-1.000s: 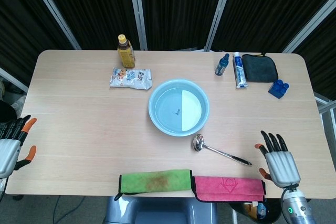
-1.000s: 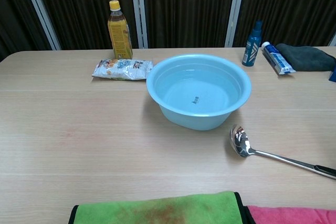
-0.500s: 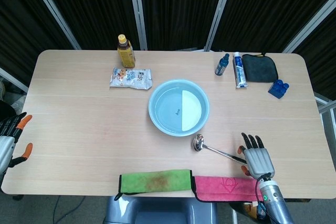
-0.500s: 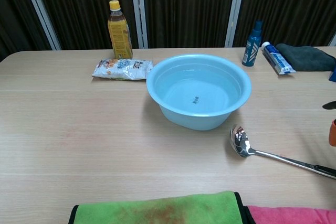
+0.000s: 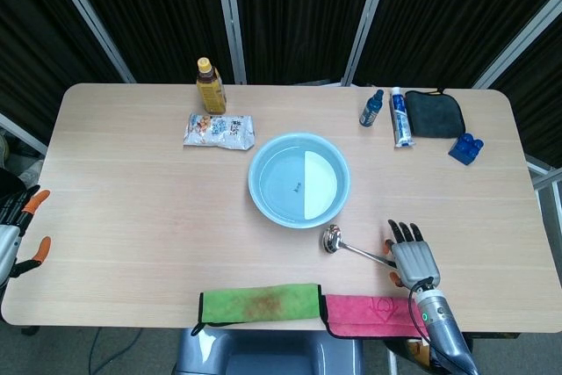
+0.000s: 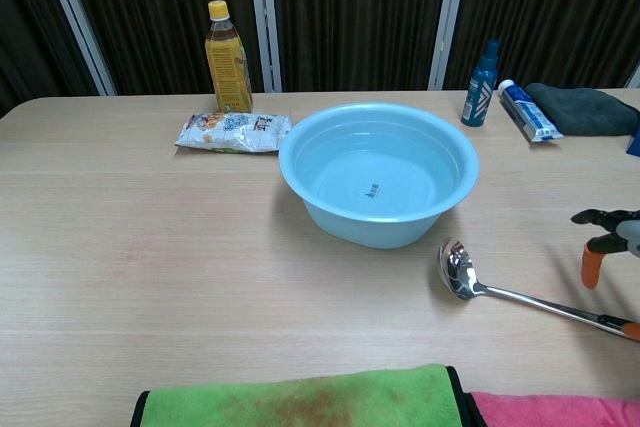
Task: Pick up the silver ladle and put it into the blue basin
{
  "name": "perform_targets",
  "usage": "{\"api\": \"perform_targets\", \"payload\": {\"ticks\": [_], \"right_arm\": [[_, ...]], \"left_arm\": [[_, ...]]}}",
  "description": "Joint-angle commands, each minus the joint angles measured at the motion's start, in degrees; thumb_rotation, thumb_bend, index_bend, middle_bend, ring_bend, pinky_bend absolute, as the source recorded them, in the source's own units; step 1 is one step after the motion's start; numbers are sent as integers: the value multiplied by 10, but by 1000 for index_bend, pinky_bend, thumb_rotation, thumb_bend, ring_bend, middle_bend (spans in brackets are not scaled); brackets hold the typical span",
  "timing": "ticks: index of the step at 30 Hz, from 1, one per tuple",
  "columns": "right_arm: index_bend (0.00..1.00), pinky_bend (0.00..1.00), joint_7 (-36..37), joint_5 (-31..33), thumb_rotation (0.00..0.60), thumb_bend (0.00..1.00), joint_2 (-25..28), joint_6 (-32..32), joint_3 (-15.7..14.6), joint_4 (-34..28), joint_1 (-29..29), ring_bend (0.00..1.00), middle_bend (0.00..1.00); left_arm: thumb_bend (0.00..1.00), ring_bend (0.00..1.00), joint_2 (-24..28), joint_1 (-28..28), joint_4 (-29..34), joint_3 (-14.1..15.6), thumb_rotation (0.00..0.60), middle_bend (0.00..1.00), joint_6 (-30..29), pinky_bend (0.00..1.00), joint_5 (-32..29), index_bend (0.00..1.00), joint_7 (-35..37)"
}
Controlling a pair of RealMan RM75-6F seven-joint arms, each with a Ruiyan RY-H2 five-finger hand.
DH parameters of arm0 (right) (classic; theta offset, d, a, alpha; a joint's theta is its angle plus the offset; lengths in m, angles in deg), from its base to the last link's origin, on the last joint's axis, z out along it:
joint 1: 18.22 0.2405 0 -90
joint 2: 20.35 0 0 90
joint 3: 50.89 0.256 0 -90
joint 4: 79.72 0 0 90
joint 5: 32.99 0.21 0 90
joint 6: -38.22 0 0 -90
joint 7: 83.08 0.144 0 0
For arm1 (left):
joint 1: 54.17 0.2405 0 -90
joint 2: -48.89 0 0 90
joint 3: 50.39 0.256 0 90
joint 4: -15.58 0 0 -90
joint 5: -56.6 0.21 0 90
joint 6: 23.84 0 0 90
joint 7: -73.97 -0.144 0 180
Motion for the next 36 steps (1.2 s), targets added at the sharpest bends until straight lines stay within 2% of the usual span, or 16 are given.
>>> {"api": "perform_targets", "payload": {"ticks": [1,20,26,36], "right_arm": [[396,0,5,7,600,228,-10,7,-1,13,8,0,0],[396,0,-1,49,600,231,-48,21,-3,53,43,0,0],[399,0,12,62,600,234,-60,43,-4,76,56,0,0],[498,0,10,70,600,249,-72,35,-12,87,62,0,0]], "left_arm": [[485,0,-1,-1,0,0,600,0,2,0,-1,71,-2],[486,0,-1,-7,-3,-5,600,0,12,0,-14,72,1],[487,0,-1,-8,-5,-4,600,0,14,0,-12,72,5],[485,0,0,-8,-7,-4,600,0,11,0,-10,72,16]]}}
